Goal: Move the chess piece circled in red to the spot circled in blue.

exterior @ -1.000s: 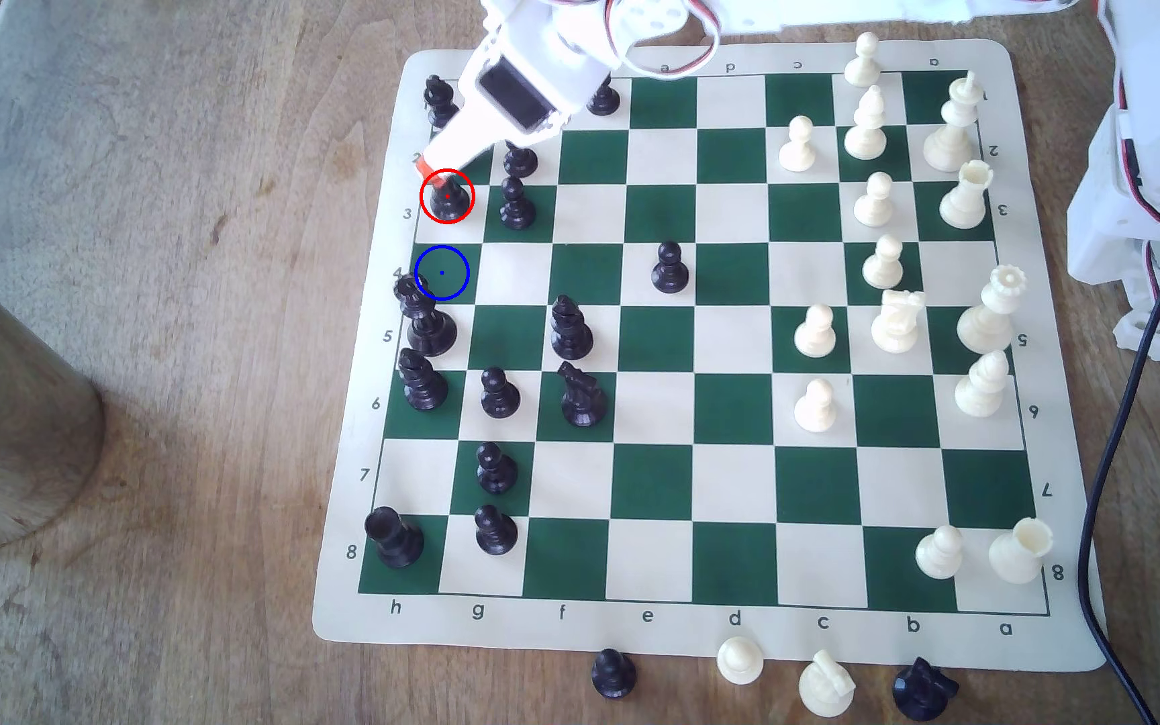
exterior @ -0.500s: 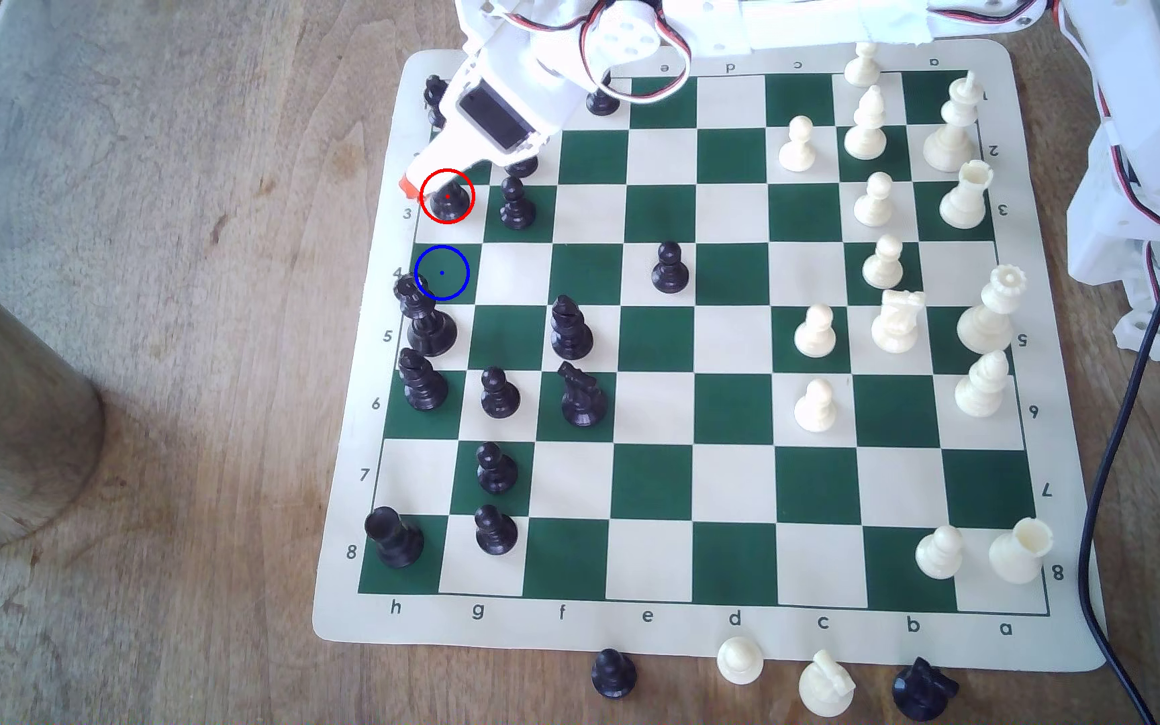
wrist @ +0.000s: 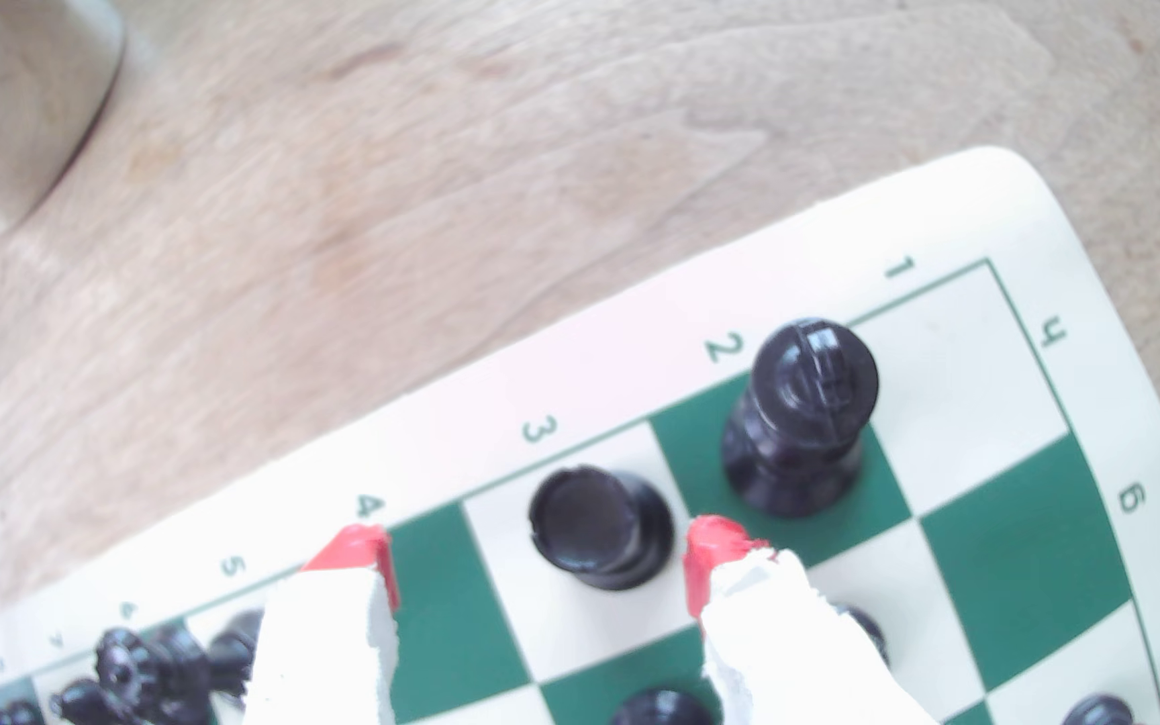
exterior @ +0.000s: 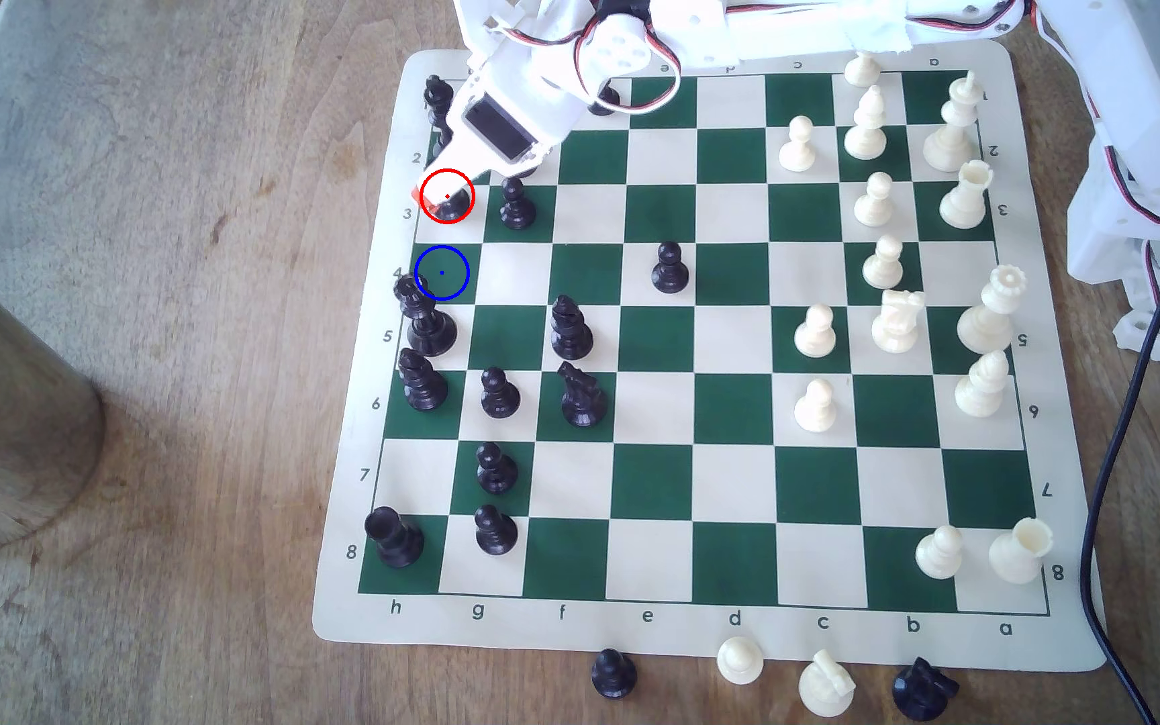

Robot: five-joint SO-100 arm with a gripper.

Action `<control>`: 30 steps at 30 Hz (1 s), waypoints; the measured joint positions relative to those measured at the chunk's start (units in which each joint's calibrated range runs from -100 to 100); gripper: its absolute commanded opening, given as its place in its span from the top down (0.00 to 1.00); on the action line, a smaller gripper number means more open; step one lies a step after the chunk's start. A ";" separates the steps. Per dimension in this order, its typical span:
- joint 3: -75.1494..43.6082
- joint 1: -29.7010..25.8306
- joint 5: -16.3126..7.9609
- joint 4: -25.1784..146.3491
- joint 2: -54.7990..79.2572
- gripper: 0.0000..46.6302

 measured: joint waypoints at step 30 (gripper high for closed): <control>-6.06 0.00 0.00 -2.71 7.79 0.66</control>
